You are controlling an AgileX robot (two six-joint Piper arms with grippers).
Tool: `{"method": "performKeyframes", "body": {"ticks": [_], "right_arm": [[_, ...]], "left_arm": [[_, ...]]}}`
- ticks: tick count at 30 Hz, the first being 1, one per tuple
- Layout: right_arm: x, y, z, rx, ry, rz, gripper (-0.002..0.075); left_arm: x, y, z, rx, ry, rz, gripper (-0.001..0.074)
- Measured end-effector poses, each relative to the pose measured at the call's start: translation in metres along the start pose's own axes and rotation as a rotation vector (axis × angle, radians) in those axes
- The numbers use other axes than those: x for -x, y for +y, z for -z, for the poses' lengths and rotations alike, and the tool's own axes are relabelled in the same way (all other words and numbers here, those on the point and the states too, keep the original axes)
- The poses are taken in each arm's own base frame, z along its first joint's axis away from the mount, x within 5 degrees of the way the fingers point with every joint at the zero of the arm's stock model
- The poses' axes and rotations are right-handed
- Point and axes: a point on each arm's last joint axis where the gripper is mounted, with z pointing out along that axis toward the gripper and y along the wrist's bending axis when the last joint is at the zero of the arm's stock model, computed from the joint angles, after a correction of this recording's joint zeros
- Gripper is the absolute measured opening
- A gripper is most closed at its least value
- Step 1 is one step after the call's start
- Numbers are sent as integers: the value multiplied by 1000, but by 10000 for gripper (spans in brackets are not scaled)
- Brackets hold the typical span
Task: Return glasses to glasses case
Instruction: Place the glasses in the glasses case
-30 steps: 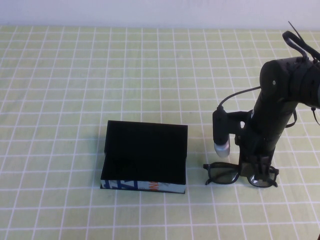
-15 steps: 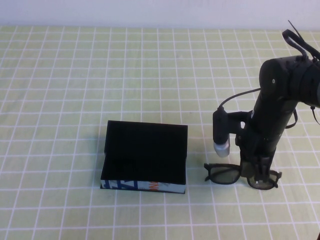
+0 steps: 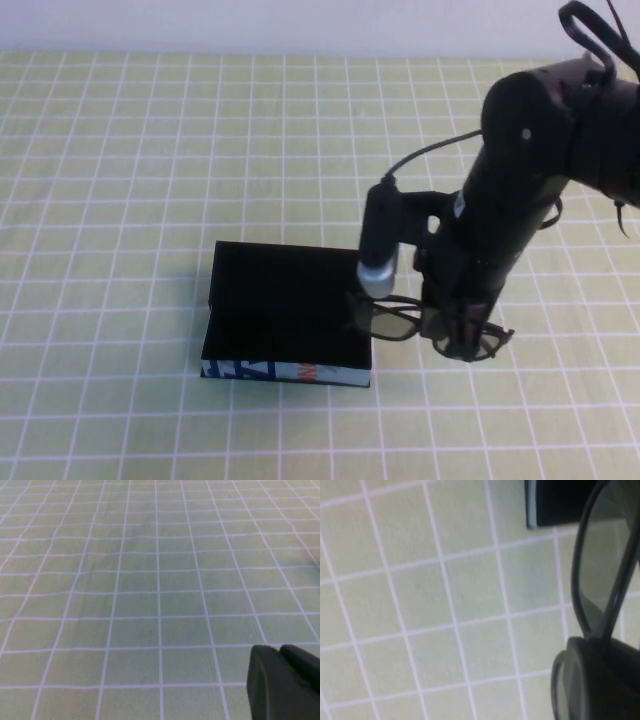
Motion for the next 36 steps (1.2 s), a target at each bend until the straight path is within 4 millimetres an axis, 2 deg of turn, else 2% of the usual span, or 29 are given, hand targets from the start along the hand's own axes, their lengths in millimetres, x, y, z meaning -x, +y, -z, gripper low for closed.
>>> {"method": "performKeyframes", "body": {"ticks": [4,7,12,15,22,36], "right_arm": [[31,15,9,-21,-35,44,4],[54,25,6,-18,-49,74,4],[91,30,-8,-22,-55,133,4],[105,26,-19,-34,-42,158,4],[119,14,-41,-46,-11,153,4],[119,8,-66,-27,43,154,4]], "left_arm": [[0,0,0,0,0,0,-2],[0,0,0,0,0,0,-2],[0,0,0,0,0,0,-2],[0,0,0,0,0,0,-2],[0,0,0,0,0,0,-2],[0,0,0,0,0,0,-2]]}}
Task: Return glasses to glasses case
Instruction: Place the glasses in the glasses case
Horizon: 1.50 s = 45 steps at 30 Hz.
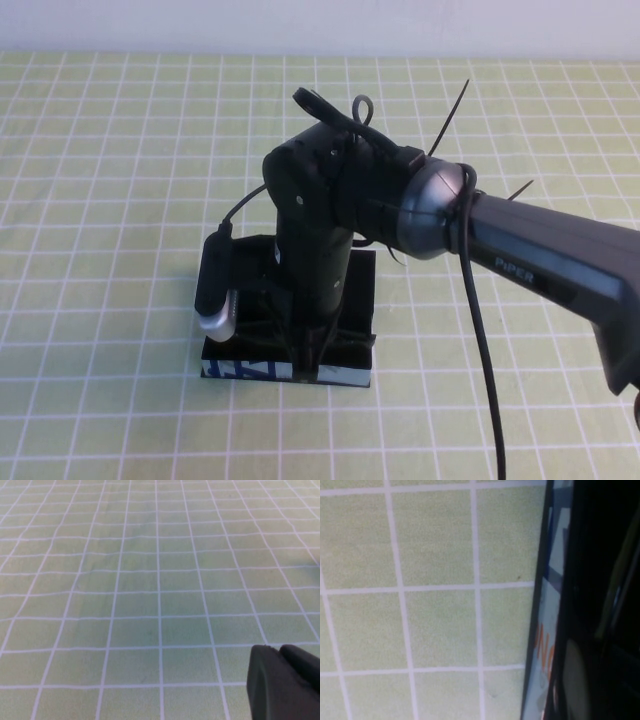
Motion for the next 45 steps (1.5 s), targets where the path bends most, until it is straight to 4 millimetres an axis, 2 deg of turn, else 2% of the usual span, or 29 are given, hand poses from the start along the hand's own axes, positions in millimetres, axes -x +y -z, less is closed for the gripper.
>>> {"method": "performKeyframes", "body": {"ticks": [31,45], "right_arm": [[1,-3,-6,-4,13,-2,3],[5,-6,7,-43,-12,-13,3]], "left_arm": [[0,0,0,0,0,0,-2],[0,0,0,0,0,0,-2]]}}
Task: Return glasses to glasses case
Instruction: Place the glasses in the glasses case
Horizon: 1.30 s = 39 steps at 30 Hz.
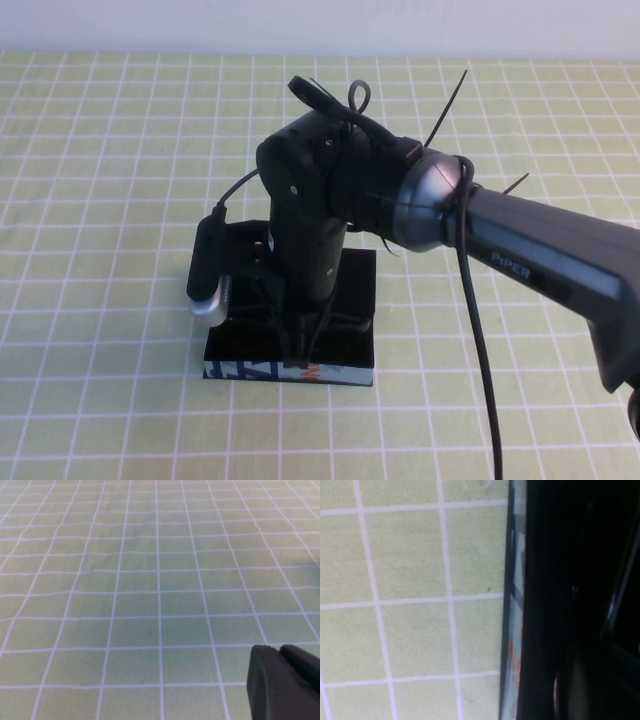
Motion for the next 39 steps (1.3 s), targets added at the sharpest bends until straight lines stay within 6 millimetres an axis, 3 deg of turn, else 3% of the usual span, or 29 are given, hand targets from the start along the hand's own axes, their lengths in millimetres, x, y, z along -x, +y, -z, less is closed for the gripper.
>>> {"method": "performKeyframes", "body": {"ticks": [14,24,33,39], "right_arm": [[2,1,-16,25,20,0,3],[3,2,-16,33,16,-5,11],[-1,-2,-13,24,14,-35,253],[-11,-10,19,-40,-20,-54,283]], "left_arm": [[0,0,0,0,0,0,-2],[0,0,0,0,0,0,-2],[0,0,0,0,0,0,-2],[0,0,0,0,0,0,-2]]}}
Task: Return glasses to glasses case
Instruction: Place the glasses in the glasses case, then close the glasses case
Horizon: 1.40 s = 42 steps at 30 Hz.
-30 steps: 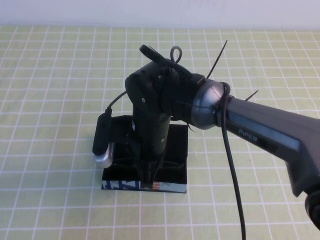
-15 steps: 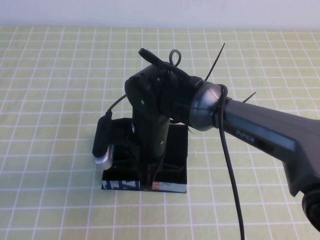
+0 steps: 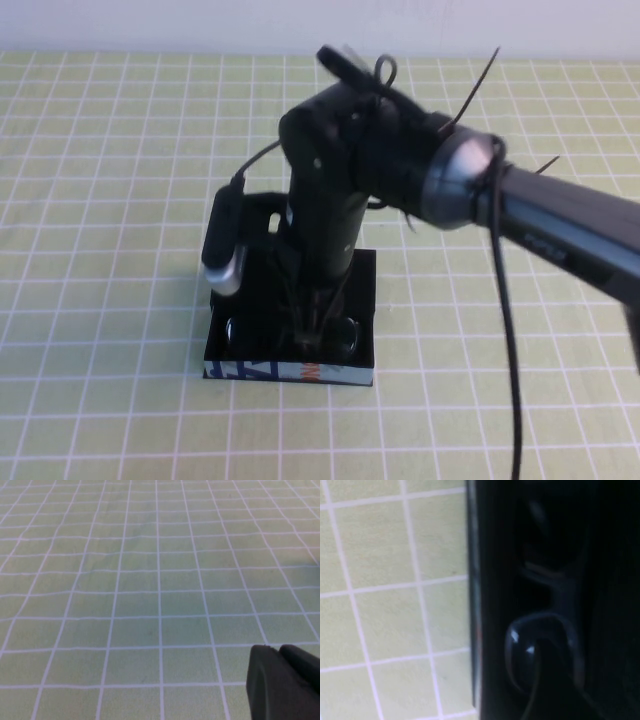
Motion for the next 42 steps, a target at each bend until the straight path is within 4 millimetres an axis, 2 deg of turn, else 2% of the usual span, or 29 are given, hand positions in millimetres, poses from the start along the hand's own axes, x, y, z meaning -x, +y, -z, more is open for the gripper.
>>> {"method": "performKeyframes", "body": {"ticks": [5,10,13,21,28,37,42], "right_arm": [[-5,1,38,-66,-48,-55,238],[-12,3,74,-116,-105,-132,62],[-22,-5,83,-131,-116,-217,10],[-59,-39,88,-123,-138,-460,-11],[-77,-54,92,-18,-240,-590,-11],[-86,-60,94,48,-302,-658,-11],[-82,-61,87,88,-315,-671,-11]], "left_arm": [[0,0,0,0,0,0,-2],[0,0,0,0,0,0,-2],[0,0,0,0,0,0,-2],[0,0,0,0,0,0,-2],[1,0,0,0,-10,0,-2],[27,-1,4,-23,-300,109,-2],[34,0,6,-66,-373,320,-2]]}}
